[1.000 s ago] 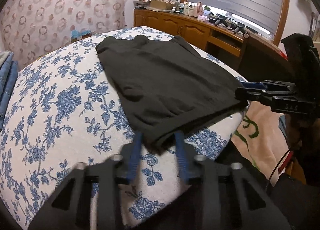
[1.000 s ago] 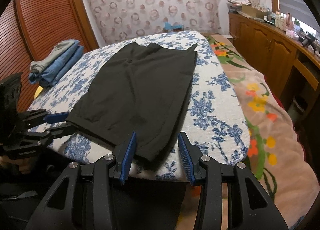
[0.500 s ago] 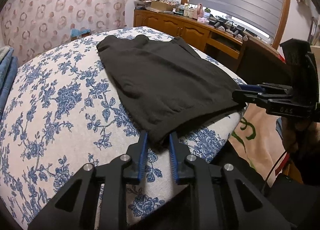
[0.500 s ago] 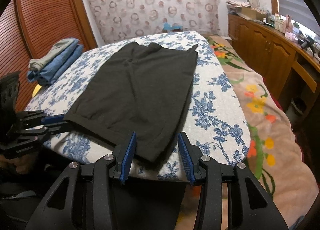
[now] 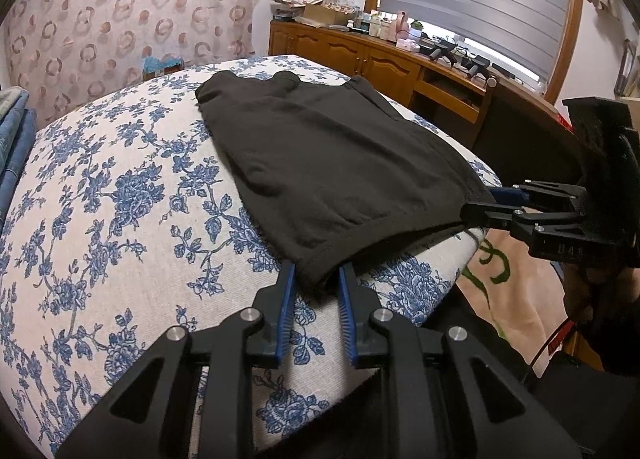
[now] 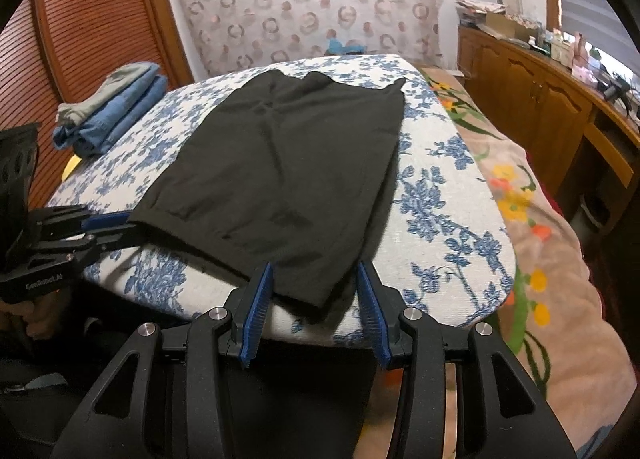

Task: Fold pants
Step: 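Grasp the black garment's end with the left gripper while the right gripper grasps beside it, then lift the held garment end up off the bed with both grippers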

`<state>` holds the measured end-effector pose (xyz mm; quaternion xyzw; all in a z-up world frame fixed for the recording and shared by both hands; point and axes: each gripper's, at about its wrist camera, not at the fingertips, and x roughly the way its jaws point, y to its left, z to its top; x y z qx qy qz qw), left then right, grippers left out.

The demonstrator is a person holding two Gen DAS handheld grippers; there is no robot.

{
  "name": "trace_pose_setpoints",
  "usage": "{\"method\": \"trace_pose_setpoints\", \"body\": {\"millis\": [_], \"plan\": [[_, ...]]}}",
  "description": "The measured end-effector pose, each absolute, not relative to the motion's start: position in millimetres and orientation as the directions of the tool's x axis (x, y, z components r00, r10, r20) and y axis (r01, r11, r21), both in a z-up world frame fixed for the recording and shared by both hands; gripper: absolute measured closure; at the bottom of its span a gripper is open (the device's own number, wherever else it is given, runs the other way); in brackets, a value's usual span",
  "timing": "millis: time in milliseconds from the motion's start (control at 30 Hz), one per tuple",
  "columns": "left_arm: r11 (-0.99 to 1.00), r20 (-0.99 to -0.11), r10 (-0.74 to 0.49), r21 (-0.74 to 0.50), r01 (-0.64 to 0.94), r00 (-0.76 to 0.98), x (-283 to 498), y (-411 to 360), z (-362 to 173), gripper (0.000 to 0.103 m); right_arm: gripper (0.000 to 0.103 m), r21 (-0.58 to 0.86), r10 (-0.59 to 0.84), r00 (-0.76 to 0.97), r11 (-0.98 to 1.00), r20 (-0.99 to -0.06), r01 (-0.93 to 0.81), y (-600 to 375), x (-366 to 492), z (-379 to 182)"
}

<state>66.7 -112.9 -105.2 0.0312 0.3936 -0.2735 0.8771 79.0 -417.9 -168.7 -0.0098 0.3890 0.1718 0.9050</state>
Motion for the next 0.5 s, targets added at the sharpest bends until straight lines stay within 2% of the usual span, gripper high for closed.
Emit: {"method": "trace_pose_setpoints", "body": {"millis": [133,200,267,500], "plan": [[0.849,-0.707,-0.455,-0.159,0.504,0.541,66.9,-113.6,-105.1,0.084,0.074,0.118,0.319,0.632,0.933,-0.706,-0.339,-414.8,78.0,-168.8],[0.849,-0.708,-0.452,-0.154,0.506,0.543,67.1,-114.6,-104.9,0.086,0.088,0.136,0.343,0.623,0.925,-0.703,-0.356,-415.0,78.1,-169.0],[0.850,-0.708,-0.449,-0.151,0.504,0.546,68.1,-115.7,-105.0,0.088,0.092,0.144,0.359,0.619,0.918,-0.699,-0.369,-413.9,77.5,-168.4],[0.844,-0.656,-0.474,-0.147,0.516,0.587,62.8,-112.8,-77.0,0.093,0.094,0.157,0.376,0.661,0.917,-0.650,-0.367,-416.8,75.5,-152.7]]}}
